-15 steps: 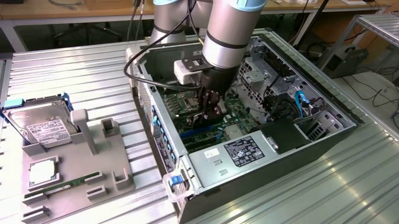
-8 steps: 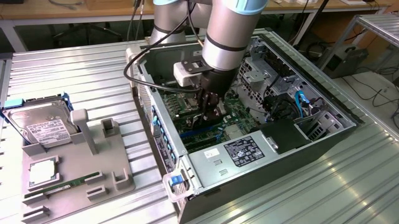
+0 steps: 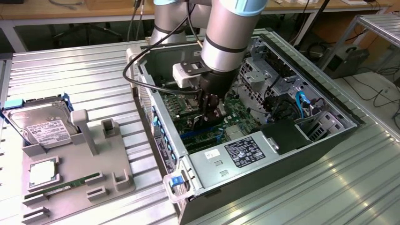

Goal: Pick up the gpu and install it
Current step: 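Insert the gpu into the slot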

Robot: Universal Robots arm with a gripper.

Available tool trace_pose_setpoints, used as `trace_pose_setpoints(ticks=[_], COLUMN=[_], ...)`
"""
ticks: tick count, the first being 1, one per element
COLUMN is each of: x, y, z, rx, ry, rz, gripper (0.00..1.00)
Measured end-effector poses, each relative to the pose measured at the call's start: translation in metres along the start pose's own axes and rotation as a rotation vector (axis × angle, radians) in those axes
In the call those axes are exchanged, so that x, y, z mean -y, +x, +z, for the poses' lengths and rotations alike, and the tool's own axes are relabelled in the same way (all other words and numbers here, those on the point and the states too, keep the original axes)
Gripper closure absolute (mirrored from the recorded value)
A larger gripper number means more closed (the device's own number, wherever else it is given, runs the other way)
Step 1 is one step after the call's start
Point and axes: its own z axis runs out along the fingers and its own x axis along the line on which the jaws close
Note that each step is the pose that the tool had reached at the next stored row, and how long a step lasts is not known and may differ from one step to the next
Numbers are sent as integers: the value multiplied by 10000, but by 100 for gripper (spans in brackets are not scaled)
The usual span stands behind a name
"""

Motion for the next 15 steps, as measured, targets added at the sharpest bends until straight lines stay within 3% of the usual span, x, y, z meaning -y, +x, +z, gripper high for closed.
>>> trace_pose_setpoints(ticks=[4,9,10,11,13,14,15], x=[18,27,28,30,136,135,137], y=[0,0,1,0,-6,-3,-3], z=[-44,-51,-5,2,-58,-58,-20], rx=[3,5,-4,0,11,27,30], ry=[-147,-178,-190,-338,-522,-719,-777], rz=[1,2,2,2,104,364,443], gripper=[74,74,74,74,74,74,74])
